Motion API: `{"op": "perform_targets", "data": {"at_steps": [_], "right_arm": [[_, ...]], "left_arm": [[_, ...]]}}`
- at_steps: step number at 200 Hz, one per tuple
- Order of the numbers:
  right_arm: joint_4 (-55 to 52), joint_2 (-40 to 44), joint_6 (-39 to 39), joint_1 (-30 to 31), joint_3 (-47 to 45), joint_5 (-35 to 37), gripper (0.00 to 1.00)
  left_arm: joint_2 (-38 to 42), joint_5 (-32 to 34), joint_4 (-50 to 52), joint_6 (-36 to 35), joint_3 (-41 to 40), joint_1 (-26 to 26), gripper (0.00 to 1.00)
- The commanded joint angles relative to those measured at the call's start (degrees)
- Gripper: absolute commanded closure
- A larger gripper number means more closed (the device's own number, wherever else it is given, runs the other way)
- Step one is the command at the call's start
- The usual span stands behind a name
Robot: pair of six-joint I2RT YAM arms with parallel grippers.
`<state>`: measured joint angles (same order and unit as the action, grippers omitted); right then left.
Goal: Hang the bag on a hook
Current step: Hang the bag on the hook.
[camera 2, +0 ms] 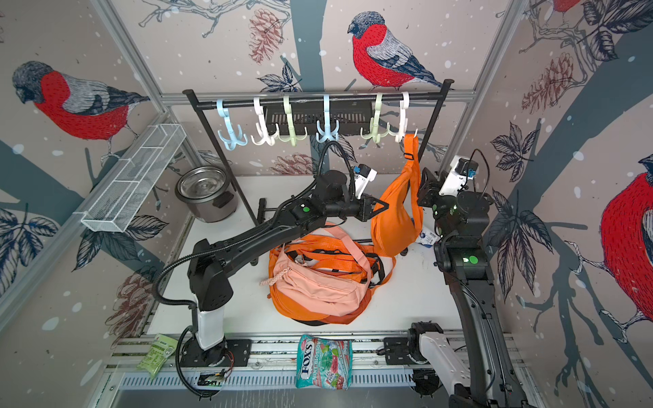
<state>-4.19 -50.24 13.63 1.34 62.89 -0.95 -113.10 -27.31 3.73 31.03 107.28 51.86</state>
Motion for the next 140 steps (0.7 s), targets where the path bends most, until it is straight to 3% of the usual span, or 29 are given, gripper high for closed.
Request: {"op": "perform_targets", "data": {"at_steps": [1, 44, 77, 116, 140], "right_arm": [[-0.4, 1.5, 0.5, 0.3, -0.9, 0.9, 0.49], [-0.4, 3.3, 1.1, 0.7, -2.2, 0.7, 0.49], [-1.6, 4.3, 0.3, 1.3, -2.3, -0.2, 0.44], [-3.0, 6.3, -1.5, 2.8, -4.3, -1.9, 0.37], [-4.2, 7.3, -3.0, 5.1, -5.1, -1.9, 0.32]], "left_arm": [[-2.5, -2.7, 0.8, -1.1, 3.7, 0.3, 1.0], [-8.3, -4.1, 6.5, -1.9, 12.1, 0.8, 1.0], [-6.6, -1.2, 7.5, -3.4, 10.9, 0.6, 1.0], [-2.7, 0.9, 7.2, -3.9, 5.6, -0.2, 0.46], [0.4, 2.5, 7.3, -4.8, 1.8, -0.7, 0.33]]}}
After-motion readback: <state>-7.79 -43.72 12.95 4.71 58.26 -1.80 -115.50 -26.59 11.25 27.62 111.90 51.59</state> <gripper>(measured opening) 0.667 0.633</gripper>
